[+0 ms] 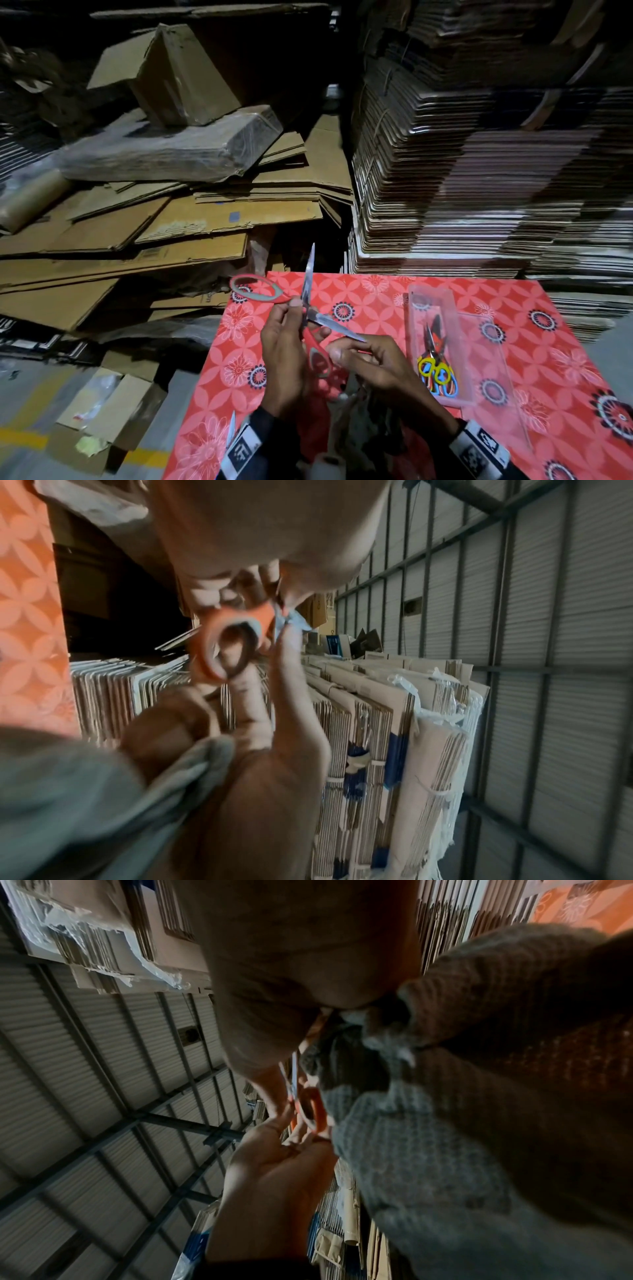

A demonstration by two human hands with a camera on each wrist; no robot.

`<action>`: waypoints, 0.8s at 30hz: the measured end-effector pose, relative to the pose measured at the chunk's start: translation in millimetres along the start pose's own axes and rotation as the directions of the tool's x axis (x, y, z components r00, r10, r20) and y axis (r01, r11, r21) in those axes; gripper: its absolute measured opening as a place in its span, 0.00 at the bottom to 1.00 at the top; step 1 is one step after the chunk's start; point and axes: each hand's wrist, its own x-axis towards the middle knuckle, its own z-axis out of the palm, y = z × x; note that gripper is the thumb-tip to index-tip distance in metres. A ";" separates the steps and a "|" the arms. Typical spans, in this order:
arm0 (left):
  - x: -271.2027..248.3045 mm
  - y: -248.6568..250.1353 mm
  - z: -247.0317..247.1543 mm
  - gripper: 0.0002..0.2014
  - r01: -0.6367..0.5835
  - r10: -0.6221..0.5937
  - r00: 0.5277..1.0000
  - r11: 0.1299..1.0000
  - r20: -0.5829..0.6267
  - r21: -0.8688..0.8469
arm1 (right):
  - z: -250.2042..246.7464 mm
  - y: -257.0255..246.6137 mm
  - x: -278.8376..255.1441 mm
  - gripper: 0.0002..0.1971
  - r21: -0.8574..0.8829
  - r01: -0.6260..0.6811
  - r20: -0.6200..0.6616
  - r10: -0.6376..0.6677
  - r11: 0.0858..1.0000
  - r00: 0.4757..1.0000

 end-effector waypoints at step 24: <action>-18.4 0.1 -12.6 0.07 -0.073 -0.022 0.963 0.936 0.267 0.343 | -20.5 -37.3 11.8 0.21 -0.085 0.193 -0.372 -0.210 0.978 0.904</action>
